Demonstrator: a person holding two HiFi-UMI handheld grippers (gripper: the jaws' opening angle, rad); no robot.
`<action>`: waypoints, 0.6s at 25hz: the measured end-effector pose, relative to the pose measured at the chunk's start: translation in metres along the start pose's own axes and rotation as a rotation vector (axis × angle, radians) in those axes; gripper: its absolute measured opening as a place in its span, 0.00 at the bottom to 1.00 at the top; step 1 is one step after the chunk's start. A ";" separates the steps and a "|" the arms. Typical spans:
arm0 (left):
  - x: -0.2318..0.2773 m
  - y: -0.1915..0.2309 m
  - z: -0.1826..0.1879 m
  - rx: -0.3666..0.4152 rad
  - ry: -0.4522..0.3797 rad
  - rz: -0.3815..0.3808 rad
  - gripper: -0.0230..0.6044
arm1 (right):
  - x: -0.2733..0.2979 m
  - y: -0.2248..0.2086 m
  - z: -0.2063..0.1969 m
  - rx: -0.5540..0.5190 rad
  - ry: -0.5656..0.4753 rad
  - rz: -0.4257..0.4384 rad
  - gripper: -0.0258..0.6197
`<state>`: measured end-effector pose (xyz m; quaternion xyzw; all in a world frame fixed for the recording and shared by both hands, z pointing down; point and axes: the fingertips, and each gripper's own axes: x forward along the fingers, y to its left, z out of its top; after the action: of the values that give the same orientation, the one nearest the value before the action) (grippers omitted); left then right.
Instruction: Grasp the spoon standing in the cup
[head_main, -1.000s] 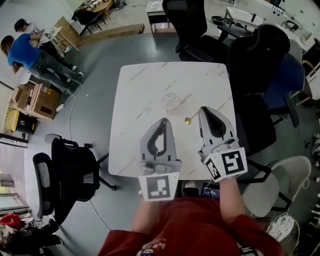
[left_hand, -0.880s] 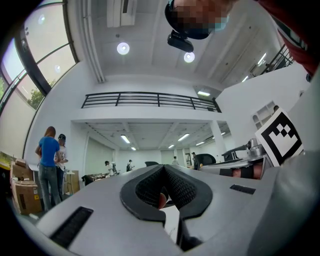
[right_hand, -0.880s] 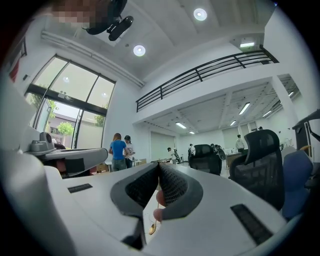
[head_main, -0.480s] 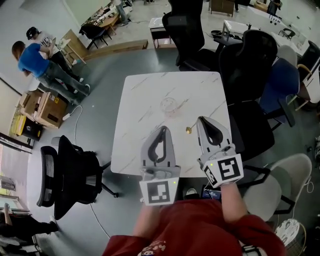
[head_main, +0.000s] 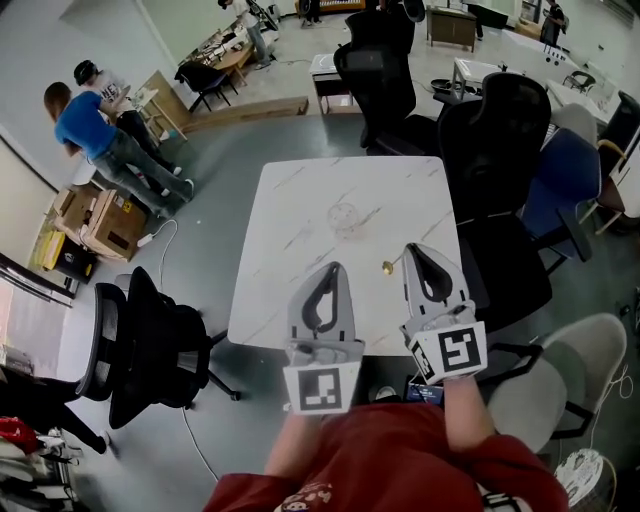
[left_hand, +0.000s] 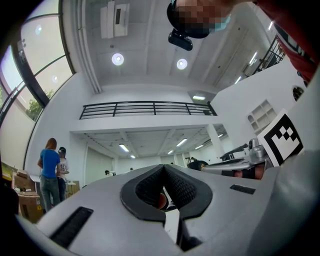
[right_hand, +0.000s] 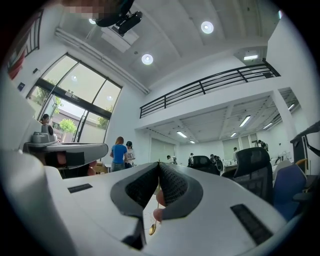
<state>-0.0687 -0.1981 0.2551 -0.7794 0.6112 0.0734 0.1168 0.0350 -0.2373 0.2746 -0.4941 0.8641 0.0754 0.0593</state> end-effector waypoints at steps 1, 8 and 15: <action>-0.002 -0.001 0.001 -0.002 -0.002 0.000 0.05 | -0.002 0.000 0.001 -0.007 -0.003 -0.001 0.06; -0.013 -0.007 0.002 0.006 -0.005 0.000 0.05 | -0.015 0.000 0.001 -0.038 -0.011 -0.013 0.06; -0.017 -0.004 -0.004 0.006 -0.001 0.021 0.05 | -0.015 -0.001 0.004 -0.074 -0.044 -0.022 0.06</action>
<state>-0.0695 -0.1825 0.2635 -0.7726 0.6194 0.0729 0.1187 0.0433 -0.2247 0.2735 -0.5037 0.8537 0.1175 0.0606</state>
